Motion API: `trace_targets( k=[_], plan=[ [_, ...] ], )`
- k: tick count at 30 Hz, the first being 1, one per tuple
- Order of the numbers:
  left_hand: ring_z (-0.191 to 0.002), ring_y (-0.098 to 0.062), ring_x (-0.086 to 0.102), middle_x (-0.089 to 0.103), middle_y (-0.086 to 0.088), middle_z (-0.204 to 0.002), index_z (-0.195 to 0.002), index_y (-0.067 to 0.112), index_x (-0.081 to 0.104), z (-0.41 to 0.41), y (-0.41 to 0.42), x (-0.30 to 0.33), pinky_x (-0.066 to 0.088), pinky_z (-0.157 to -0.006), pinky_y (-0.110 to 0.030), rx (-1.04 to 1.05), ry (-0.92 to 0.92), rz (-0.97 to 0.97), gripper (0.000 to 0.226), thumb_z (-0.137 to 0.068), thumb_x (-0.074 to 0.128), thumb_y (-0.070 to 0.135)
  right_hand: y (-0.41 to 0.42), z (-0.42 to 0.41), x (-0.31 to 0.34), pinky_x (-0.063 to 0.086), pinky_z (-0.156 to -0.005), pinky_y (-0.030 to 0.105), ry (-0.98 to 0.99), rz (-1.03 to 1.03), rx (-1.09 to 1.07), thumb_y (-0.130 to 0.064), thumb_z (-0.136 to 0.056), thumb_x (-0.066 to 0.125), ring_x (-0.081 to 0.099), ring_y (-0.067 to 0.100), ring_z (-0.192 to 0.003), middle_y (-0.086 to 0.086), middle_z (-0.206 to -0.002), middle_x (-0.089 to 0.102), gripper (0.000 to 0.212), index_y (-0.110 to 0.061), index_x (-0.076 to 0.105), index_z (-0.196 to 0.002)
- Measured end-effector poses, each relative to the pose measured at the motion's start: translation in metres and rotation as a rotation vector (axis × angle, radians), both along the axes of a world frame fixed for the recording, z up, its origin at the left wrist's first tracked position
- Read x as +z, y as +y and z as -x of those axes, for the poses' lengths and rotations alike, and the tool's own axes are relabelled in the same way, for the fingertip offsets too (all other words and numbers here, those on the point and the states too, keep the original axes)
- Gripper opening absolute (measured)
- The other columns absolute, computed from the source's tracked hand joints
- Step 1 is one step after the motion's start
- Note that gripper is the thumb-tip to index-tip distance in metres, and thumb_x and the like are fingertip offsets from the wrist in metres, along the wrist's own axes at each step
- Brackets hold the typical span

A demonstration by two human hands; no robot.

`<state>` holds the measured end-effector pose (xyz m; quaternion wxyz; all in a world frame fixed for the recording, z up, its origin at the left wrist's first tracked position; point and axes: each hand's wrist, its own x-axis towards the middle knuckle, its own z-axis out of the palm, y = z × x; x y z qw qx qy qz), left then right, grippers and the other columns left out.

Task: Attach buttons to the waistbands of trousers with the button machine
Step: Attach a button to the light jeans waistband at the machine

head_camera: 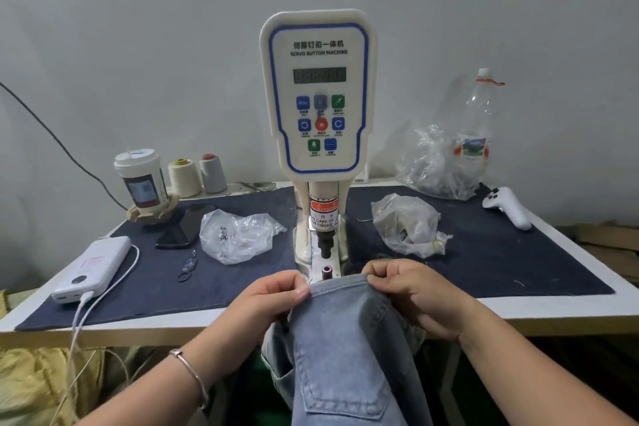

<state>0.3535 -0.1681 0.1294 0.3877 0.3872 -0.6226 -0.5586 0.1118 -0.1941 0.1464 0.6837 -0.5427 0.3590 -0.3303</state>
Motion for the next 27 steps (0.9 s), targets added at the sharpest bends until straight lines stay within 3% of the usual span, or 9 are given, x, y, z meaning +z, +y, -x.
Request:
trace_targets(
  k=[5, 10, 13, 19, 24, 27],
  plan=[
    [-0.058, -0.007, 0.039, 0.046, 0.006, -0.067, -0.072, 0.023, 0.054, 0.004, -0.027, -0.008, 0.03, -0.051, -0.019, 0.118, -0.011, -0.001, 0.021, -0.086, 0.062, 0.036, -0.021, -0.008, -0.014, 0.043, -0.061, 0.024, -0.036, 0.01, -0.148, -0.004, -0.094, 0.049, 0.054, 0.016, -0.065, 0.008, -0.07, 0.055, 0.02, -0.005, 0.057, -0.076],
    [-0.061, -0.01, 0.039, 0.049, 0.005, -0.066, -0.07, 0.022, 0.056, 0.006, -0.042, -0.01, 0.031, -0.055, -0.021, 0.204, -0.145, 0.065, 0.021, -0.083, 0.06, 0.038, -0.032, -0.018, -0.023, 0.036, -0.057, 0.025, 0.053, 0.13, -0.233, -0.008, -0.096, 0.046, 0.043, 0.012, -0.057, 0.001, -0.057, 0.048, 0.042, -0.015, 0.053, -0.056],
    [-0.06, -0.01, 0.038, 0.048, 0.004, -0.066, -0.07, 0.021, 0.055, 0.008, -0.035, -0.011, 0.031, -0.055, -0.022, 0.199, -0.142, 0.048, 0.021, -0.083, 0.059, 0.037, -0.03, -0.021, -0.026, 0.04, -0.06, 0.024, 0.092, 0.158, -0.211, -0.008, -0.097, 0.047, 0.047, 0.012, -0.059, 0.003, -0.06, 0.051, 0.037, -0.011, 0.054, -0.061],
    [-0.046, 0.0, 0.041, 0.049, 0.011, -0.058, -0.064, 0.025, 0.055, 0.016, -0.006, -0.017, 0.032, -0.043, -0.01, 0.071, 0.017, -0.08, 0.024, -0.086, 0.057, 0.033, -0.012, -0.014, -0.027, 0.043, -0.057, 0.021, 0.052, 0.03, -0.065, -0.008, -0.095, 0.049, 0.05, 0.013, -0.06, 0.007, -0.065, 0.053, 0.024, -0.006, 0.056, -0.072],
    [-0.056, -0.006, 0.036, 0.044, 0.009, -0.061, -0.065, 0.025, 0.053, 0.006, -0.032, -0.017, 0.031, -0.051, -0.017, 0.22, -0.169, 0.017, 0.032, -0.096, 0.059, 0.029, -0.028, -0.023, -0.026, 0.038, -0.06, 0.023, 0.096, 0.103, -0.189, -0.004, -0.095, 0.049, 0.046, 0.013, -0.06, 0.006, -0.063, 0.049, 0.026, -0.005, 0.054, -0.069],
    [-0.056, -0.005, 0.035, 0.044, 0.01, -0.062, -0.068, 0.025, 0.053, -0.002, -0.043, -0.021, 0.032, -0.052, -0.012, 0.209, -0.181, 0.053, 0.031, -0.099, 0.055, 0.03, -0.04, -0.027, -0.031, 0.036, -0.057, 0.02, 0.114, 0.166, -0.188, -0.006, -0.097, 0.047, 0.044, 0.01, -0.058, 0.003, -0.062, 0.048, 0.029, -0.007, 0.053, -0.068]
  ],
)
